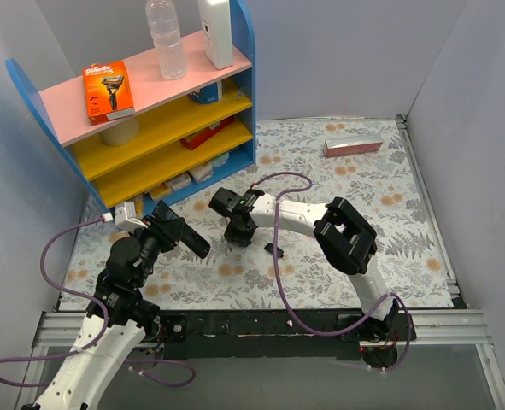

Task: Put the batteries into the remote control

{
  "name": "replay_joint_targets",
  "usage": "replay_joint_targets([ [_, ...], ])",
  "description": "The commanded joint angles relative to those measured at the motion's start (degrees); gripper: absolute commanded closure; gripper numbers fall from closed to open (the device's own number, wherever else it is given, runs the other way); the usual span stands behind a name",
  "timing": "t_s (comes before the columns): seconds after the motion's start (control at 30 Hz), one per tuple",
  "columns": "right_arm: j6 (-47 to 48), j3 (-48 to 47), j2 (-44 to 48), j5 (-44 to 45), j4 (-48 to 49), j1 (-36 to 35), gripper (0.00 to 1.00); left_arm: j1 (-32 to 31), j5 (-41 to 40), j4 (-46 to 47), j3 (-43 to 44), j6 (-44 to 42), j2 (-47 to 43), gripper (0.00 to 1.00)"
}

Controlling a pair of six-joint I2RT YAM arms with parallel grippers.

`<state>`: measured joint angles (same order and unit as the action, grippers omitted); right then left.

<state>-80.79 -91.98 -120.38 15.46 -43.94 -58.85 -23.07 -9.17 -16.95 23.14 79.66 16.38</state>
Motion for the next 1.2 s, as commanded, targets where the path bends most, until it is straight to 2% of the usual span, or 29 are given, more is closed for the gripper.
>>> replay_joint_targets([
  [0.0, 0.11, 2.15, 3.92, 4.39, 3.94, 0.31, 0.62, 0.22, -0.67, -0.37, 2.53, -0.91, -0.65, 1.00],
  [0.1, 2.83, 3.21, 4.19, 3.88, 7.64, 0.49, 0.61, 0.22, -0.76, -0.36, 2.62, -0.91, -0.56, 1.00],
  [0.23, 3.80, 1.73, 3.22, 4.49, 6.68, 0.75, 0.61, 0.22, -1.11, -0.89, 3.05, -1.17, -0.65, 1.00],
  [0.47, 11.70, 0.31, 1.90, 5.63, 6.59, 0.93, 0.59, 0.22, -1.64, -1.07, 2.79, -0.99, -1.09, 1.00],
  [0.57, 16.62, 0.93, 1.90, 5.10, 8.96, 1.28, 0.59, 0.22, -1.82, -1.07, 2.97, -1.00, -1.00, 1.00],
  [0.83, 37.25, 2.94, 3.30, -0.78, 14.58, 1.19, 0.60, 0.22, -2.26, -1.77, 3.14, -0.91, -1.18, 1.00],
  [1.0, 46.24, 9.27, 7.87, -3.50, 21.44, 1.19, 0.60, 0.22, -2.43, -2.21, 3.23, -0.56, -1.35, 1.00],
  [1.17, 53.18, 10.33, 7.35, -6.49, 21.61, 1.11, 0.62, 0.22, -2.52, -2.56, 3.41, 0.14, -1.44, 1.00],
])
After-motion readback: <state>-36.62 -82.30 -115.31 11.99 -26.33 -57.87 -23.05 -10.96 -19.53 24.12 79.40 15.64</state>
